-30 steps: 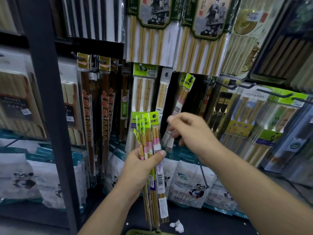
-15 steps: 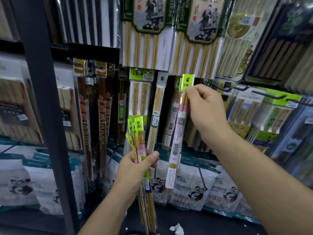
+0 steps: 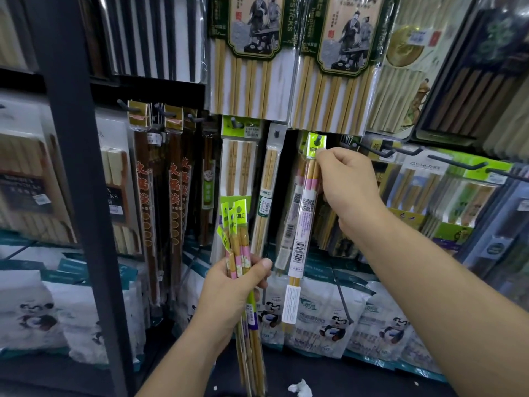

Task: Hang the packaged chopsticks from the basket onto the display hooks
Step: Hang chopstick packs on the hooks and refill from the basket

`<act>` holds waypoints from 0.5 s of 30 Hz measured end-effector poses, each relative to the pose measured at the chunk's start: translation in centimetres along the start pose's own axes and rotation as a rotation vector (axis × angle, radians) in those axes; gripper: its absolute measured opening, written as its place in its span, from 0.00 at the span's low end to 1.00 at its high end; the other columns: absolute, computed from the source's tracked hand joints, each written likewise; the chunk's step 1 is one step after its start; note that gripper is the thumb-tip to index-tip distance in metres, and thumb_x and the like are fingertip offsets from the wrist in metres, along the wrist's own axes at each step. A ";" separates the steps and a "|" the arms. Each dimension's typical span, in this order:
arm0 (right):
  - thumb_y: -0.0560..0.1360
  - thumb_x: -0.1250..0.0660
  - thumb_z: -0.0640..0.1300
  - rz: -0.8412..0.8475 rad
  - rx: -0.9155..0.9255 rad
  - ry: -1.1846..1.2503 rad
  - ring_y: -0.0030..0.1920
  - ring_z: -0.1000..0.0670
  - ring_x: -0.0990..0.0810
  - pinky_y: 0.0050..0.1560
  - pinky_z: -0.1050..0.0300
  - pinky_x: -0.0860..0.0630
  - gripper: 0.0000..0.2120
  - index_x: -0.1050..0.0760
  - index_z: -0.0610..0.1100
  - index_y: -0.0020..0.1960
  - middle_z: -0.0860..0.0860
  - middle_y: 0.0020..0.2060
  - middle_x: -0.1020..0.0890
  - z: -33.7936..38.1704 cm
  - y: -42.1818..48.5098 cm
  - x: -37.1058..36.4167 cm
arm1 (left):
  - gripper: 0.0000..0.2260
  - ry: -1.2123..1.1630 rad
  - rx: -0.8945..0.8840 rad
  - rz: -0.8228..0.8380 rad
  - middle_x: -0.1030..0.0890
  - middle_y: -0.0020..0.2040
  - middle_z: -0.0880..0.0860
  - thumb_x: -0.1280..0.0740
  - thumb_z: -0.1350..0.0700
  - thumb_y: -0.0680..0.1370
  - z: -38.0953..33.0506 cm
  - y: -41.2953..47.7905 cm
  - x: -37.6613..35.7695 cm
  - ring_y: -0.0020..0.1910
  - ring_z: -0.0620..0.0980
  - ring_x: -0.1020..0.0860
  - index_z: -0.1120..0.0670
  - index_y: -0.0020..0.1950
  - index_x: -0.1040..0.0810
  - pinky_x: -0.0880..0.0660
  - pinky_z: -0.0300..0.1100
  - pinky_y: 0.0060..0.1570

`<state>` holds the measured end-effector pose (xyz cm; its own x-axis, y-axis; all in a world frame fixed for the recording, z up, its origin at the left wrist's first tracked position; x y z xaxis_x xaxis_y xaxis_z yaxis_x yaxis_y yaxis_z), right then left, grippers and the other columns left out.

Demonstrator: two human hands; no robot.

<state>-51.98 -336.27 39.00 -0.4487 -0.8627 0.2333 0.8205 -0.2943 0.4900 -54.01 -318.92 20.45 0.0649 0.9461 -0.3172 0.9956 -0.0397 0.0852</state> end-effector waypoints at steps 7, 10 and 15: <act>0.80 0.32 0.55 -0.017 -0.057 -0.023 0.32 0.54 0.27 0.40 0.56 0.26 0.20 0.23 0.37 0.42 0.41 0.33 0.24 -1.7 -1.0 0.3 | 0.12 -0.108 -0.013 0.043 0.18 0.37 0.55 0.24 0.51 0.70 -0.6 -0.5 -0.5 0.34 0.50 0.19 0.56 0.48 0.17 0.21 0.42 0.33; 0.77 0.29 0.57 -0.039 -0.051 -0.027 0.26 0.60 0.31 0.39 0.59 0.27 0.19 0.27 0.45 0.37 0.57 0.24 0.29 -2.7 -2.8 0.9 | 0.06 -0.067 -0.040 0.074 0.19 0.34 0.55 0.24 0.50 0.70 -0.7 -0.7 -0.7 0.34 0.50 0.20 0.51 0.43 0.15 0.20 0.42 0.34; 0.76 0.26 0.52 0.396 0.017 -0.148 0.35 0.60 0.20 0.36 0.66 0.23 0.07 0.18 0.50 0.44 0.55 0.35 0.17 -3.7 -6.7 -2.4 | 0.07 -0.024 -0.046 0.133 0.19 0.33 0.56 0.25 0.55 0.75 -0.5 -1.3 -1.8 0.31 0.51 0.20 0.57 0.47 0.19 0.21 0.41 0.33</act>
<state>-55.13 -333.75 32.03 -0.1470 -0.8388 0.5242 0.9345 0.0559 0.3515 -55.46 -320.40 21.38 0.1983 0.9256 -0.3224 0.9739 -0.1490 0.1712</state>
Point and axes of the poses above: each hand's wrist, its own y-axis towards the middle knuckle, its own x-axis out of the back of the hand, z = x × y, the point moved 4 cm from there along y, towards the middle knuckle
